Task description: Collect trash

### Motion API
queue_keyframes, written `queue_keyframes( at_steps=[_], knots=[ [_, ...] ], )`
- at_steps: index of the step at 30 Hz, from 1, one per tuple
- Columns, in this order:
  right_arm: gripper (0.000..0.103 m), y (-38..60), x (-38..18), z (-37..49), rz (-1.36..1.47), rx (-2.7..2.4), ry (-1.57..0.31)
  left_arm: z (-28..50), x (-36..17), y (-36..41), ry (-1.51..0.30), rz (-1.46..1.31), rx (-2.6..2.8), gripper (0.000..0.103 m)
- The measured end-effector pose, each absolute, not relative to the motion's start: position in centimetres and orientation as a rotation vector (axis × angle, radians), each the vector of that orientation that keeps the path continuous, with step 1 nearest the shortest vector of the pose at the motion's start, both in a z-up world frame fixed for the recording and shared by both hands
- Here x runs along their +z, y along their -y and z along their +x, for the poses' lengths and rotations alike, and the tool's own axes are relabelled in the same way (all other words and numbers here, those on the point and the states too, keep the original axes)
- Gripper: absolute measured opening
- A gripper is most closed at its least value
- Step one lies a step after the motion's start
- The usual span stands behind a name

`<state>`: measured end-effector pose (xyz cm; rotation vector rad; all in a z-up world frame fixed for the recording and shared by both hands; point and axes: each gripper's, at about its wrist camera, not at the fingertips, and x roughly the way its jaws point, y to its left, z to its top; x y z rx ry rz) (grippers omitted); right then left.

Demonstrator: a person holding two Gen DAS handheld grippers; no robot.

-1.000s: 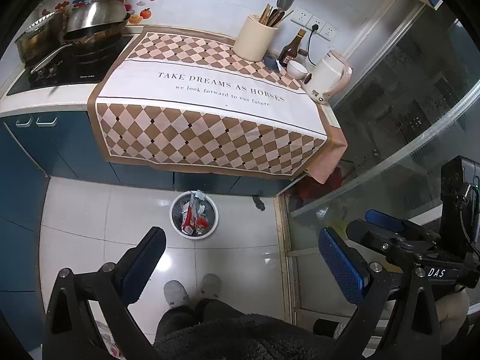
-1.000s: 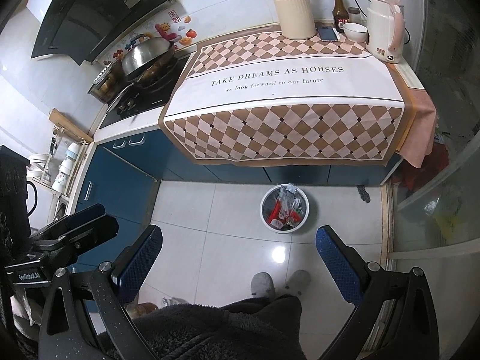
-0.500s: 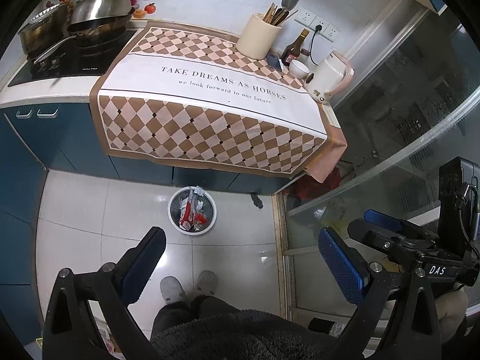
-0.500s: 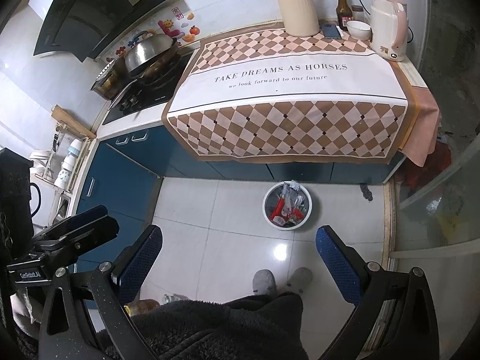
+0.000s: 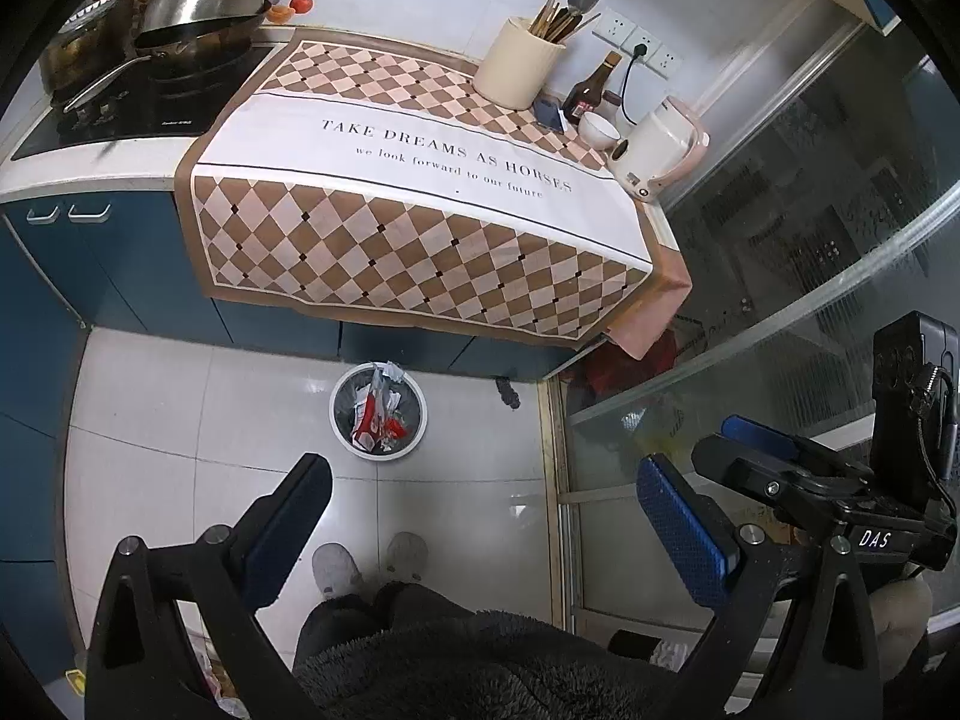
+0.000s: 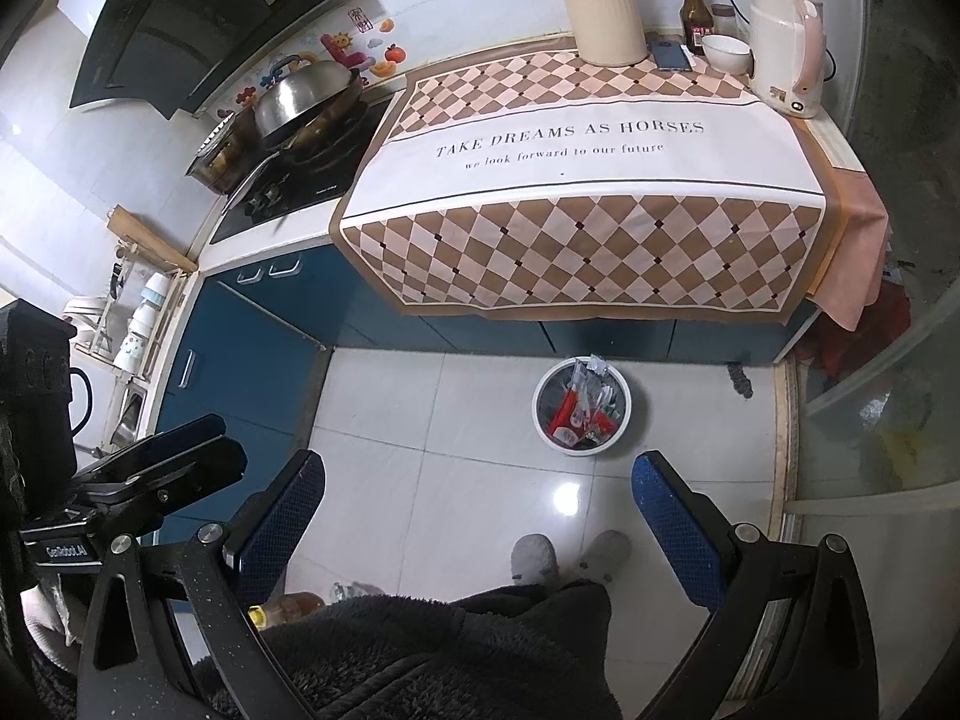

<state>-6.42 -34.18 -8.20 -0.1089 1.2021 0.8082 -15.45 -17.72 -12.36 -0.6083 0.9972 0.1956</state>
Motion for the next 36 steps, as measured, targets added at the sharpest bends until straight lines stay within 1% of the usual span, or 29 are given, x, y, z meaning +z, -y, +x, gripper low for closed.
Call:
queue_keyframes(
  at_steps=[36],
  knots=[
    [0.103, 33.8, -9.5, -6.7, -0.087, 0.784, -1.238, -14.3, -12.6, 18.3, -1.021, -0.605, 0.179, 0.103]
  ],
)
